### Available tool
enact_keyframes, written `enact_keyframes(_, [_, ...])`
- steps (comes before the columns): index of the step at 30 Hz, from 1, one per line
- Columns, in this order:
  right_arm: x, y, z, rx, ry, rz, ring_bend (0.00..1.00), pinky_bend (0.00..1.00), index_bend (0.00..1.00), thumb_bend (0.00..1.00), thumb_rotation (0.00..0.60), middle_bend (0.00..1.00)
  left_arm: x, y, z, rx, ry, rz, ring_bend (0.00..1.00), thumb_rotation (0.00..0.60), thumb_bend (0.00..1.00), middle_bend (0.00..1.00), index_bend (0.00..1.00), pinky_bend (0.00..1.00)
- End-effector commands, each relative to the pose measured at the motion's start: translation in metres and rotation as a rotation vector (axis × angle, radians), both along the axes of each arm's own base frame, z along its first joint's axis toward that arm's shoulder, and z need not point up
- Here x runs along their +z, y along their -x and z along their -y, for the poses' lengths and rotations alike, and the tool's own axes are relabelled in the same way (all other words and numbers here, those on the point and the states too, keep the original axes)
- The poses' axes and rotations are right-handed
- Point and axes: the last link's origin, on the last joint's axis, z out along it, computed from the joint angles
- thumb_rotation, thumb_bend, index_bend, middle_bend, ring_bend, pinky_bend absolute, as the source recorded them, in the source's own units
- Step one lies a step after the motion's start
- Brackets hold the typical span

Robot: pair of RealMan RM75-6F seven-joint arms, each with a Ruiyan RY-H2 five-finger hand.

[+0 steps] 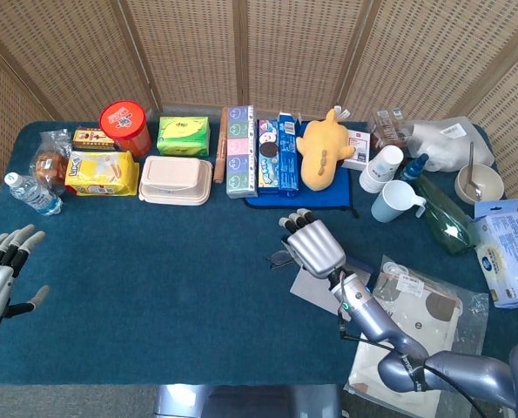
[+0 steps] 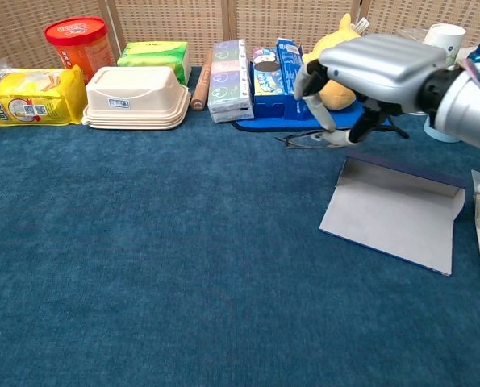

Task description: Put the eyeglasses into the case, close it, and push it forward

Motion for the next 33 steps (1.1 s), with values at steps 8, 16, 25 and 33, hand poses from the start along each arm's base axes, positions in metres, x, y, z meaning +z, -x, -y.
enact_keyframes(8, [0.015,0.027,-0.025,-0.035,-0.012,-0.021,0.27,0.25,0.69,0.32,0.6,0.3,-0.002,-0.006,0.0,-0.003,0.002,0.001,0.0,0.6,0.28,0.0,0.03,0.0])
enact_keyframes(16, [0.017,0.047,-0.051,-0.068,-0.045,-0.023,0.27,0.25,0.68,0.32,0.6,0.3,-0.001,-0.007,0.004,0.008,-0.002,0.003,0.0,0.6,0.28,0.0,0.03,0.0])
enact_keyframes(25, [0.012,0.061,-0.056,-0.091,-0.055,-0.038,0.27,0.25,0.69,0.32,0.6,0.3,0.0,-0.008,0.008,0.007,-0.005,0.007,0.0,0.6,0.28,0.0,0.03,0.0])
enact_keyframes(33, [0.004,0.07,-0.054,-0.118,-0.066,-0.038,0.27,0.25,0.68,0.32,0.6,0.3,0.004,-0.007,0.013,0.012,-0.013,0.006,0.0,0.6,0.28,0.0,0.03,0.0])
